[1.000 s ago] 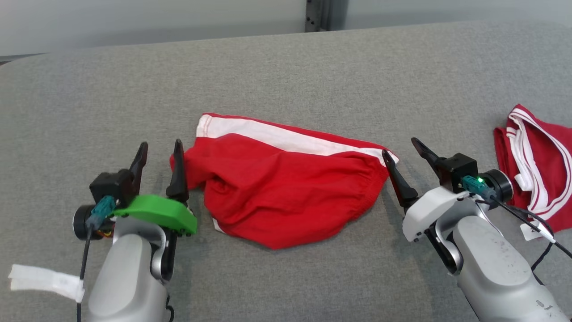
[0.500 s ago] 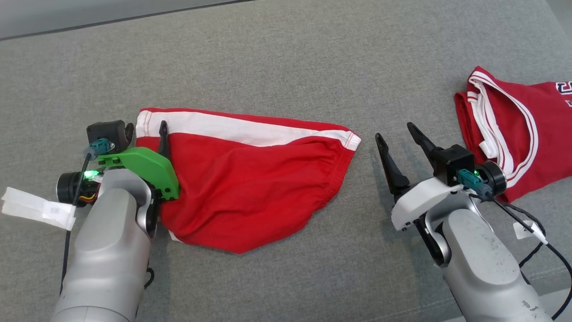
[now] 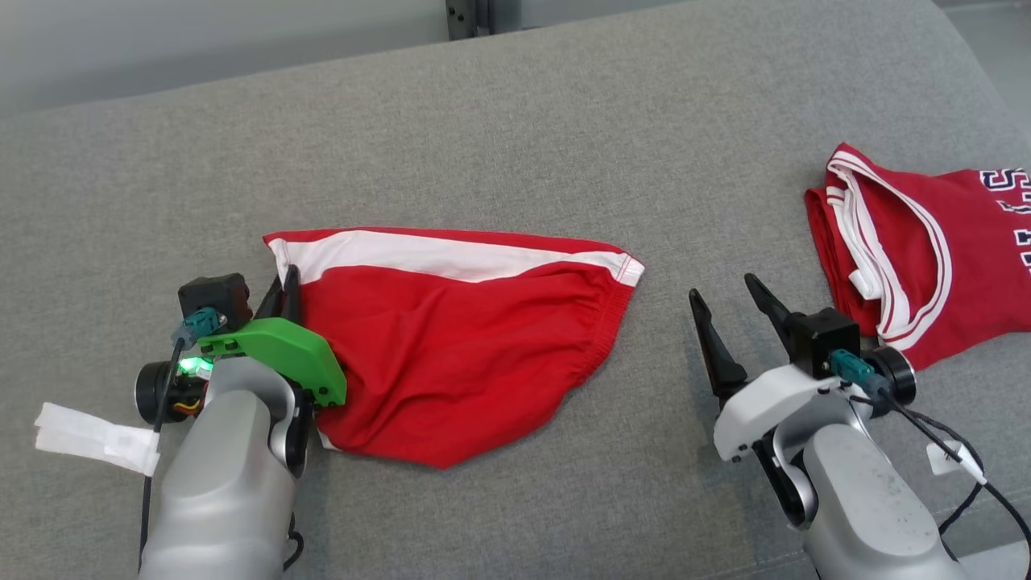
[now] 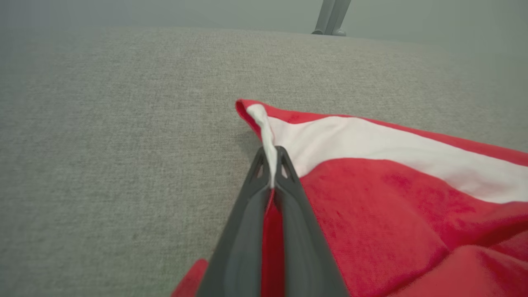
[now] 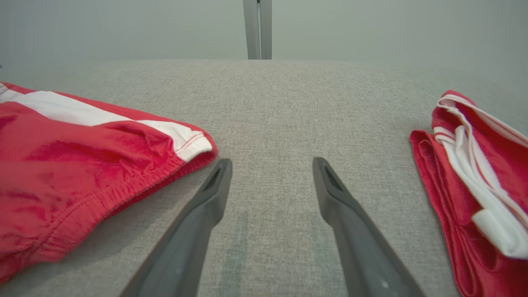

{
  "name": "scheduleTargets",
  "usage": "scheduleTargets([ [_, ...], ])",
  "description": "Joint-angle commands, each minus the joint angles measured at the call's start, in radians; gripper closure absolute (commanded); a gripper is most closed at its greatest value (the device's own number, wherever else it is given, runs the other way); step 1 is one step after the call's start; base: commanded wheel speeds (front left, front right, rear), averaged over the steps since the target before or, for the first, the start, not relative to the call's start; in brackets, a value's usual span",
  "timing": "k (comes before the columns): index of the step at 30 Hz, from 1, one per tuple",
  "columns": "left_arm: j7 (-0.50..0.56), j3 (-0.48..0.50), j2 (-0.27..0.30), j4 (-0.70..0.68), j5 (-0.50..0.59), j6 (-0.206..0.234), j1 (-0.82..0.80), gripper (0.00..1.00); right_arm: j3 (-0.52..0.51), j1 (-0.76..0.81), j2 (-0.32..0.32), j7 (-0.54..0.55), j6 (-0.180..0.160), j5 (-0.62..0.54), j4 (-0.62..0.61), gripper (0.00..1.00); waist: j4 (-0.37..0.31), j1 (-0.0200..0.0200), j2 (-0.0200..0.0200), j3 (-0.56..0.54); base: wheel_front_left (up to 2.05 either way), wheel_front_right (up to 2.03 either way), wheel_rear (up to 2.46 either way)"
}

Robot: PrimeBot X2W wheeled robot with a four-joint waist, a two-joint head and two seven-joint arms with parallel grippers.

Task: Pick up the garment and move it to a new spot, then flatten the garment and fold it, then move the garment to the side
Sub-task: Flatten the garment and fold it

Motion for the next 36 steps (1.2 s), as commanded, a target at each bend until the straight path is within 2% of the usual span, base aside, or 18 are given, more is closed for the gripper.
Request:
scheduleTargets([
  [1,-0.005,-0.001,-0.001,-0.032,-0.007,-0.006,0.036,1.0,-0.006,0.027,0.0,-0.003,-0.001,0.01,0.008,0.0,0.057,0.0,0.0,-0.106,0.0,0.0,0.0],
  [9,-0.005,-0.016,-0.007,-0.159,-0.053,-0.004,0.212,1.0,-0.007,0.119,0.012,-0.003,-0.001,0.03,0.033,0.0,0.108,0.0,0.0,-0.241,0.0,0.0,0.0],
  [20,0.004,0.004,-0.006,-0.238,-0.113,0.046,0.39,1.0,0.001,0.167,0.027,-0.003,-0.001,0.05,0.022,0.0,0.122,0.0,0.0,-0.267,0.0,0.0,0.0],
  [21,0.003,0.009,-0.005,-0.239,-0.115,0.052,0.398,0.89,0.003,0.167,0.027,-0.003,-0.001,0.049,0.02,0.0,0.121,0.0,0.0,-0.265,0.0,0.0,0.0],
  [22,0.001,0.006,0.002,-0.235,-0.103,0.06,0.408,0.18,0.005,0.166,0.028,-0.003,-0.001,0.048,0.018,0.0,0.118,0.0,0.0,-0.261,0.0,0.0,0.0],
  [23,-0.002,0.01,0.005,-0.238,-0.101,0.066,0.415,0.0,0.007,0.165,0.028,-0.003,-0.001,0.049,0.016,0.0,0.116,0.0,0.0,-0.259,0.0,0.0,0.0],
  [25,-0.005,0.022,0.013,-0.248,-0.092,0.079,0.428,0.0,0.008,0.16,0.029,-0.003,-0.001,0.043,0.008,0.0,0.109,0.0,0.0,-0.25,0.0,0.0,0.0],
  [30,-0.004,0.078,0.025,-0.386,-0.024,0.125,0.478,0.0,-0.022,0.144,0.031,-0.003,-0.001,0.007,-0.043,0.0,0.093,0.0,0.0,-0.223,0.0,0.0,0.0],
  [36,-0.005,0.121,0.008,-0.486,0.027,0.118,0.509,0.0,-0.028,0.13,0.032,-0.003,-0.001,0.02,-0.109,0.0,0.09,0.0,0.0,-0.192,0.0,0.0,0.0],
])
